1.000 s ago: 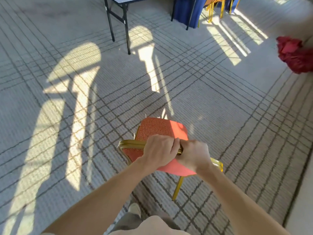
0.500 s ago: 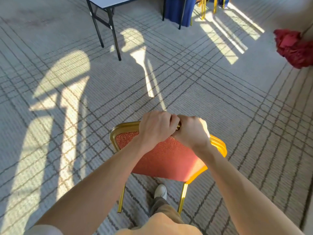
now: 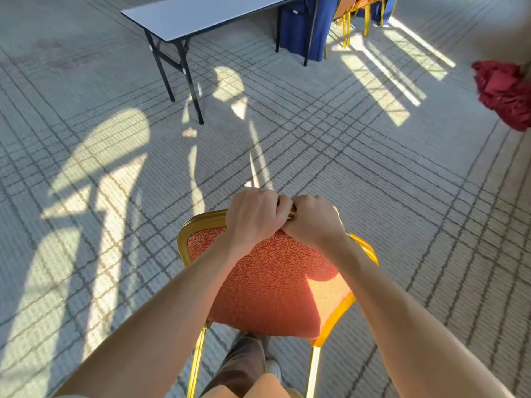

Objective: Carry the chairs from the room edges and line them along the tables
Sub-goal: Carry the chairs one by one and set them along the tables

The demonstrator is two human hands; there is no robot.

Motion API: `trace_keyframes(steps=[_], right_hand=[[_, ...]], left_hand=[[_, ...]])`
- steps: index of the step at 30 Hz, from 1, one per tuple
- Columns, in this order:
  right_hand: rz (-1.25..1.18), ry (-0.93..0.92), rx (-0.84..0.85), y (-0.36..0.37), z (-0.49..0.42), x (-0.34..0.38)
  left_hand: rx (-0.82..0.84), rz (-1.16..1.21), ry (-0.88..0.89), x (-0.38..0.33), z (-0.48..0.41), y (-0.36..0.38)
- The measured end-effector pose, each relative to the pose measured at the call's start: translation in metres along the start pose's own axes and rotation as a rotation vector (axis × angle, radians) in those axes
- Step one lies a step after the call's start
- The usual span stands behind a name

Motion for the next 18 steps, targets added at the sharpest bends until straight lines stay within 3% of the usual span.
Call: trace_keyframes(steps=[8, 14, 18], right_hand=[[0.051, -0.002, 0.084, 0.001, -0.124, -0.045], [0.03, -0.053, 0.277, -0.011, -0.217, -0.07], [0.039, -0.029, 0.273, -0.031, -0.268, -0.081]], left_hand=[[0.051, -0.002, -0.057, 0.027, -0.116, 0.052], [0.16, 0.112, -0.005, 0.048, -0.205, 0.088], [0.147, 0.154, 0.025, 0.055, -0.261, 0.088]])
Point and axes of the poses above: each hand's wrist, its own z-axis away from the middle knuckle, its own y-axis out of the palm, x = y × z, the point moved 4 cm from there along -z, towards the middle knuckle, and after that the axes turned 1 degree about y, right-handed, at the moved point
